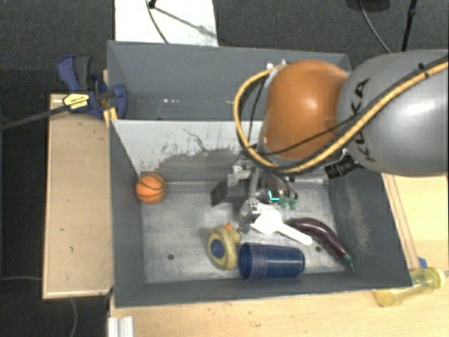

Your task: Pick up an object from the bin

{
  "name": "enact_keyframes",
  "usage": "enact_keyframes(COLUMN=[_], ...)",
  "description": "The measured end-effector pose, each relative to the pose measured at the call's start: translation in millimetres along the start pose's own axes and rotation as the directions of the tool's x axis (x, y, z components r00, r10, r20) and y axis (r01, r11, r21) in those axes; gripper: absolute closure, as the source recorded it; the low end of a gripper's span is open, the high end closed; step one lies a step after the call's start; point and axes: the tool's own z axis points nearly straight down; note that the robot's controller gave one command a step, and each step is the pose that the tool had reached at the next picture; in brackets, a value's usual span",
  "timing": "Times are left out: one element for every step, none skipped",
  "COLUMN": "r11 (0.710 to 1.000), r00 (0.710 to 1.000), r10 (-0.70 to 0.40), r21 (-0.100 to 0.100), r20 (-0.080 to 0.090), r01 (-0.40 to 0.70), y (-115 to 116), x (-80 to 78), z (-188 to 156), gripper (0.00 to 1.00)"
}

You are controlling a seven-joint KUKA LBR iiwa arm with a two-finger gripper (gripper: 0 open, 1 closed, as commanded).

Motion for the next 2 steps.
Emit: enact_keyframes(r11=[1.0,0.999], r00=[1.0,0.999], r10=[0.003,-0.049], r21=[-0.001,-0.001], r20=[0.008,0.015], r01=[-0.003,0.049], y=[-0.5,3.7], x=[-1.7,2.8], z=[-4.0,27.2], gripper=[0.0,0.0])
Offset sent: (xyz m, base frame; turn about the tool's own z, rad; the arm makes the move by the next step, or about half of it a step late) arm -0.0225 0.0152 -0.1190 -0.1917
